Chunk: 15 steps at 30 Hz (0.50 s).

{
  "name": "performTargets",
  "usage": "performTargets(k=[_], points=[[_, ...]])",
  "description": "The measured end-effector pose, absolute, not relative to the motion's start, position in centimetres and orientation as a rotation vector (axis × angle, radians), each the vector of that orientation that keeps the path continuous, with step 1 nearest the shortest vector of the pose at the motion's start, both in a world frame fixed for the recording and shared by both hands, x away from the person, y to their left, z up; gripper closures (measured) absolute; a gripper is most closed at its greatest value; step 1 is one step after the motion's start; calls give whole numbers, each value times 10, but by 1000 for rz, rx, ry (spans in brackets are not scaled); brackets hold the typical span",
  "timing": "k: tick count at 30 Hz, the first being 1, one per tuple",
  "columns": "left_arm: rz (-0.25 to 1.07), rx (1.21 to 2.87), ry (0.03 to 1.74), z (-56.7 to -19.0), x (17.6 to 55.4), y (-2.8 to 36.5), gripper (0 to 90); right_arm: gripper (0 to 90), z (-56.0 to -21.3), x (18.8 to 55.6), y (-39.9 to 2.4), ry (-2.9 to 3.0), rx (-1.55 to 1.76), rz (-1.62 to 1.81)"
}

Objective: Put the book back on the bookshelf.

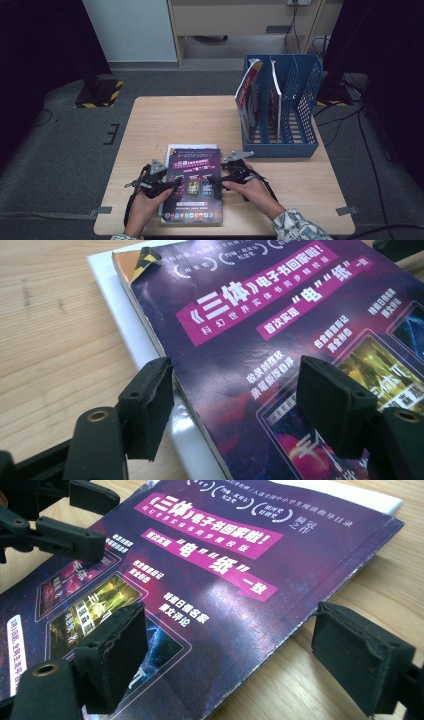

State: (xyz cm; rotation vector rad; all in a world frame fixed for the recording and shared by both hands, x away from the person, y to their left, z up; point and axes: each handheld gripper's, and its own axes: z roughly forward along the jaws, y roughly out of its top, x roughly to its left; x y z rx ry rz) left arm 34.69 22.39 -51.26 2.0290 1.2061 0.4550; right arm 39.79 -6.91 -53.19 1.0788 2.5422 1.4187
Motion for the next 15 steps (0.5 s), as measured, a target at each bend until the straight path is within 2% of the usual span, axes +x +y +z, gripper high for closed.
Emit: performTargets(k=[4,8,15], points=[[455,2038,1195,-513,347,225,309,151,-531,398,-67,2562,1042,1386],[452,2038,1192,-513,347,225,313,112,-536,403,-69,2586,1088,1385],[451,2037,1187,-513,347,226,316,122,-539,408,-68,2582,1097,1436]])
